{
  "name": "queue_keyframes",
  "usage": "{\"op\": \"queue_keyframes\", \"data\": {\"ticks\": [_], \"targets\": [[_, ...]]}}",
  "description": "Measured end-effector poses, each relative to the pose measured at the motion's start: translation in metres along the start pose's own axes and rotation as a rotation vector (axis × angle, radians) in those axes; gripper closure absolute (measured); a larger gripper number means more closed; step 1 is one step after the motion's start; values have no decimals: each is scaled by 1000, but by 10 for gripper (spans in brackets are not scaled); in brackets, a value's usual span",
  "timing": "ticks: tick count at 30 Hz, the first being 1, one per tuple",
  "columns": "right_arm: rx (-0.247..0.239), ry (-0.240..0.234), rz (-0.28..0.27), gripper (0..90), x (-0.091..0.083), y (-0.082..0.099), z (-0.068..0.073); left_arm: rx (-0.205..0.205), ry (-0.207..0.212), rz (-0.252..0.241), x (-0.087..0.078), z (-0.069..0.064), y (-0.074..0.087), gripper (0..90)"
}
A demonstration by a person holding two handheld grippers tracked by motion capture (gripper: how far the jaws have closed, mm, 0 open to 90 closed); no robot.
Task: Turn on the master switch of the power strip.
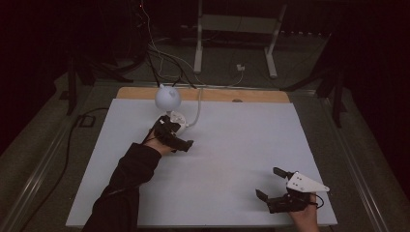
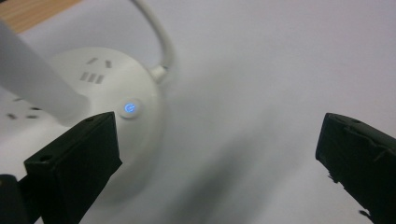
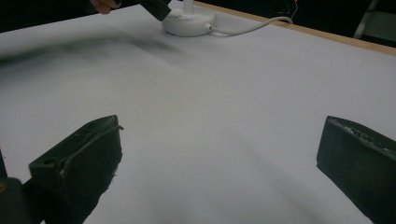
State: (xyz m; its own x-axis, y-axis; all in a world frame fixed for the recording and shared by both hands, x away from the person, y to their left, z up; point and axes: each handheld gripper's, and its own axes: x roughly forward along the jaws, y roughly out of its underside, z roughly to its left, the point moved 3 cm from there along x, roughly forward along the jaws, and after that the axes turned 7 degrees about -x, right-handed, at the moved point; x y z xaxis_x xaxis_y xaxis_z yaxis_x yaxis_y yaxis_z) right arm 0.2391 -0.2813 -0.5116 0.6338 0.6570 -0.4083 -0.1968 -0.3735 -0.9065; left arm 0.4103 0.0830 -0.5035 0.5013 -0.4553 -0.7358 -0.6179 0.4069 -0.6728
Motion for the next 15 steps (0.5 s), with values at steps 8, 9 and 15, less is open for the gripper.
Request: {"op": "queue_keyframes", "data": {"ticks": [8,9,15], "targets": [[-3,-3,3,0,1,0,1,-16,33,-23,-21,1,2,2],[-3,-3,3,0,1,-1,1,-15,28,-21,-24,2,3,2],[-5,-2,3,0,1,-1,1,-11,54,-18,-35,2,11,2]]}}
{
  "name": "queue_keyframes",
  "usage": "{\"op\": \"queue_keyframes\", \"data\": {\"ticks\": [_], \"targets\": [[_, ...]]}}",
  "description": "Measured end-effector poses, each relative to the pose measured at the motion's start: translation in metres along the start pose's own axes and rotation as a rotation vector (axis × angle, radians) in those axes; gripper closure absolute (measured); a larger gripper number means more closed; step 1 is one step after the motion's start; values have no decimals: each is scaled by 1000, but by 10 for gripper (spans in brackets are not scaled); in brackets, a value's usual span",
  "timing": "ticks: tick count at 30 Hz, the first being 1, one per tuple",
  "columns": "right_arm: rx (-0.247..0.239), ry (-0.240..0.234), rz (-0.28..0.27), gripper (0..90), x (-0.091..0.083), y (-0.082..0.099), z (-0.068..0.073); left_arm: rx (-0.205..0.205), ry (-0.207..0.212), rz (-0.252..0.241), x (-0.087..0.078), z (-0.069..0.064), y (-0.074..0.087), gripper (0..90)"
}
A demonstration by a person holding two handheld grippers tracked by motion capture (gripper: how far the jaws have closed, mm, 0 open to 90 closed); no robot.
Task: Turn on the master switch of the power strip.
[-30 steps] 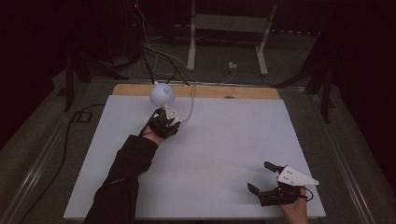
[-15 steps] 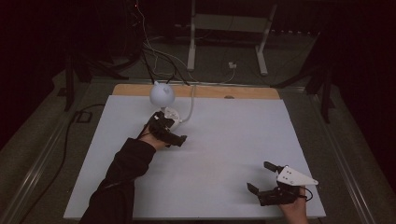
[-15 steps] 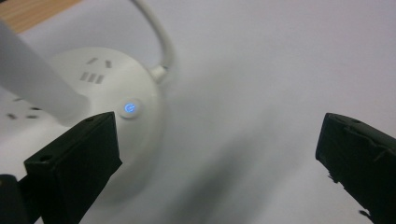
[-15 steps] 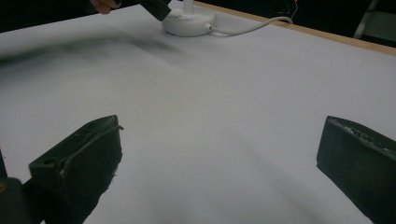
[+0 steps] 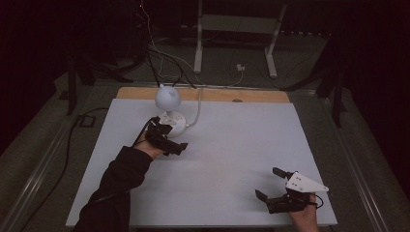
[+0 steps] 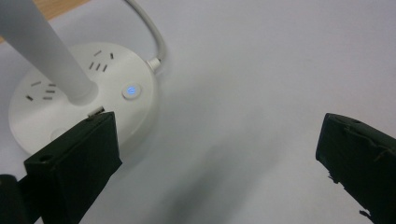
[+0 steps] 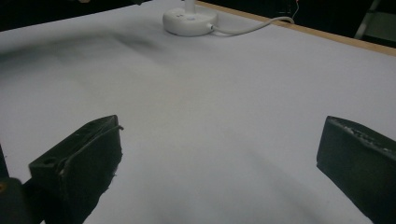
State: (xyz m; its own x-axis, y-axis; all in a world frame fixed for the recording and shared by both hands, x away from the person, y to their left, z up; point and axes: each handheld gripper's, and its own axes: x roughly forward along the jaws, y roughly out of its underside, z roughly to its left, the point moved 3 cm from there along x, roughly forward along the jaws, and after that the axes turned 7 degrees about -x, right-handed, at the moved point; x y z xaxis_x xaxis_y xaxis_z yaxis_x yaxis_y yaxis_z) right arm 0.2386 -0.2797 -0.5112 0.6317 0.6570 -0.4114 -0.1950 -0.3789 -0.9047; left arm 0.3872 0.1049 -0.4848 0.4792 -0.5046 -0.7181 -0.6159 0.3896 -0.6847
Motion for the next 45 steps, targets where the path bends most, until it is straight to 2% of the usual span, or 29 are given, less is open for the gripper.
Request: {"op": "queue_keyframes", "data": {"ticks": [9,28,40,45], "targets": [[-4,-1,1,0,1,0,1,10,36,-2,-19,-5,18,2],[-12,-4,1,0,2,-2,4,6,34,-14,-58,-7,73,2],[-11,-5,5,0,2,-2,5,-1,8,-20,-70,-8,111,2],[-11,-7,7,0,3,-2,5,-10,20,-24,-70,-10,128,2]]}}
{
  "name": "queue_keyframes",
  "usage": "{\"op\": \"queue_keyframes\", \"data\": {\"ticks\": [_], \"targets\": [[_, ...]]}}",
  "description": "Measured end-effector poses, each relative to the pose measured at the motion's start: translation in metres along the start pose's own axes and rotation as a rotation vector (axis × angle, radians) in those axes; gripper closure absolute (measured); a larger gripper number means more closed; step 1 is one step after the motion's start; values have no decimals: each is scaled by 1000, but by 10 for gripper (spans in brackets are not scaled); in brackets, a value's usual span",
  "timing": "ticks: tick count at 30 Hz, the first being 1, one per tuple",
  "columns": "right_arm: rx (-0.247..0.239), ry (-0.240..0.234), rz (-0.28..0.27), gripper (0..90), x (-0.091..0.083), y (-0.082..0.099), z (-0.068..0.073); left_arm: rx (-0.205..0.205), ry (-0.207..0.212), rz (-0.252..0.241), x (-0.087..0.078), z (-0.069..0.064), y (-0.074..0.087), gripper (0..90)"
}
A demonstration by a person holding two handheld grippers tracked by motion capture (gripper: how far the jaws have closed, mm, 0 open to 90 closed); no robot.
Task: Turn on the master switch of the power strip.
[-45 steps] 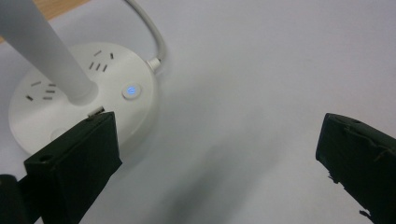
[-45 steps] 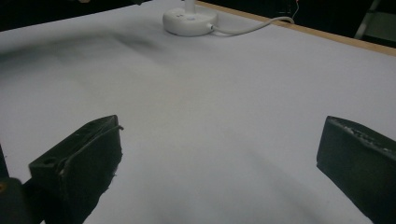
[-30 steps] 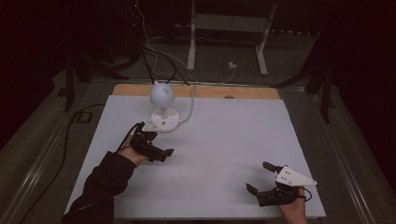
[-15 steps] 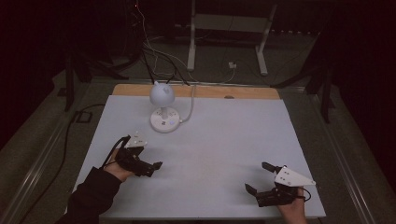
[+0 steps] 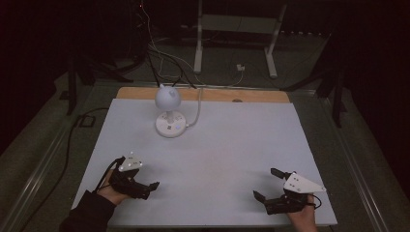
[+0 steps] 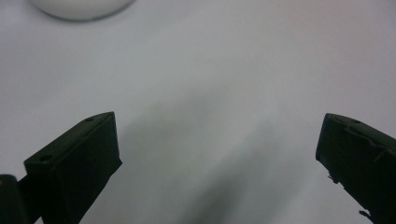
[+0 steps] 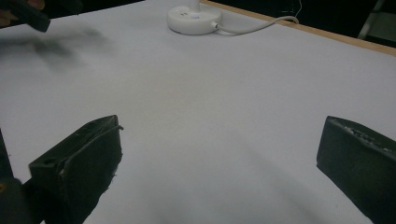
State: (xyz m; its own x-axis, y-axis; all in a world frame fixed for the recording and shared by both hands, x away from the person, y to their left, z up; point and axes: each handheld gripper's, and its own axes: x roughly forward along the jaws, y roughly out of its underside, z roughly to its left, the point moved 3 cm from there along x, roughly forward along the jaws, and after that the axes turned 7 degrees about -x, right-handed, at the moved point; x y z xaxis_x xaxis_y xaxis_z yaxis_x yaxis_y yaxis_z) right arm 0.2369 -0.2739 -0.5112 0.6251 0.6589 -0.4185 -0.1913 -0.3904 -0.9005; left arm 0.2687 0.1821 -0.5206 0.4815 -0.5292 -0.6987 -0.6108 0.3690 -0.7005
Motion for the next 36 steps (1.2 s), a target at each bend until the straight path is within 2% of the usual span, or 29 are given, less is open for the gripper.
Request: {"op": "queue_keyframes", "data": {"ticks": [19,23,27,36], "targets": [[-5,-4,8,0,0,1,0,-46,-22,-16,-6,5,41,2],[-4,-5,7,0,0,1,0,-63,-32,-49,-13,6,47,2],[-6,-7,8,0,0,1,0,-61,-45,-41,-13,9,52,2],[-8,-7,17,0,1,2,-1,-59,-28,-31,-6,6,54,2]]}}
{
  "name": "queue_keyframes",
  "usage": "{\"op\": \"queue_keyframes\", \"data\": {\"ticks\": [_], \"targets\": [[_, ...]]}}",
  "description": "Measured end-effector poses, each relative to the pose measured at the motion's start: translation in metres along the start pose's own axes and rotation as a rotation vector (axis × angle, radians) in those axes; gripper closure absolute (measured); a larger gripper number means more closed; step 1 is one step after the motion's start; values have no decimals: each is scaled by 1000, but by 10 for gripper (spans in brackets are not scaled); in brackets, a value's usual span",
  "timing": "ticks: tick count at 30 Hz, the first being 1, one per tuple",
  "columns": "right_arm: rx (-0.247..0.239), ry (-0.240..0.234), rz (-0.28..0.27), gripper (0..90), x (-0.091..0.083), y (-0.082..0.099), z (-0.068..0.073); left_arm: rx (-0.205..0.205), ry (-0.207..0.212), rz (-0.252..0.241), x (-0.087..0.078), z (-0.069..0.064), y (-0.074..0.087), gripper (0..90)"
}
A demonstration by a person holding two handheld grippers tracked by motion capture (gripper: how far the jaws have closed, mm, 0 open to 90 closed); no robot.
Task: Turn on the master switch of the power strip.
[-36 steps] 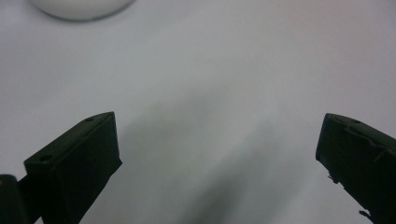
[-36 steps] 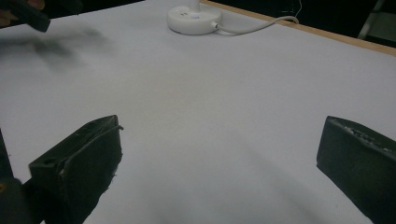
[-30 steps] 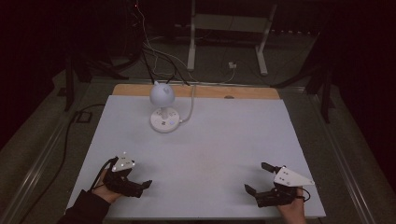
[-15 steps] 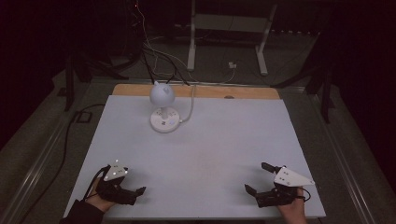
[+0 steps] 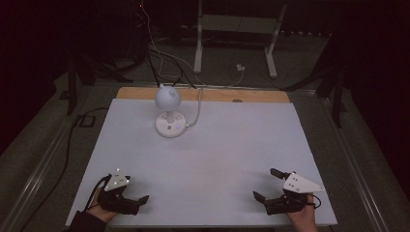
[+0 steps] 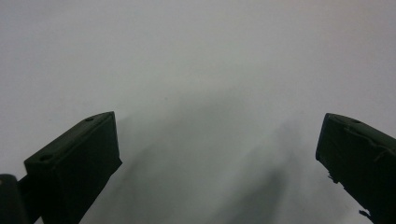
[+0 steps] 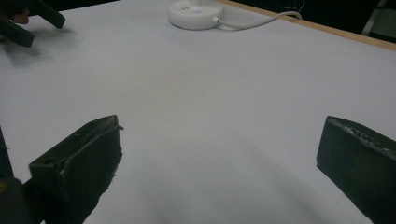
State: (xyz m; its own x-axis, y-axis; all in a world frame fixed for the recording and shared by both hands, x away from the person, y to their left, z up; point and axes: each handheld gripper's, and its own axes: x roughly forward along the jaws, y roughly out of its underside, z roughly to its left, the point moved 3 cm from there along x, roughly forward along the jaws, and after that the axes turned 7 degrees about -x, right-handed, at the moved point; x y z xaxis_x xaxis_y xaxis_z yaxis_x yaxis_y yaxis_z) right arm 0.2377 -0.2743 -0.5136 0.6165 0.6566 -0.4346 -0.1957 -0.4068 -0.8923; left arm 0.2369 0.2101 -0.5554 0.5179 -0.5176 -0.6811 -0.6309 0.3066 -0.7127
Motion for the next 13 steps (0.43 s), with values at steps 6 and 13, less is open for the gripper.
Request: {"op": "queue_keyframes", "data": {"ticks": [6,13], "targets": [[-3,1,-3,0,0,0,0,-5,0,-9,-1,0,-2,2],[-5,-4,0,0,0,0,1,-12,3,-22,-3,1,-3,2]]}}
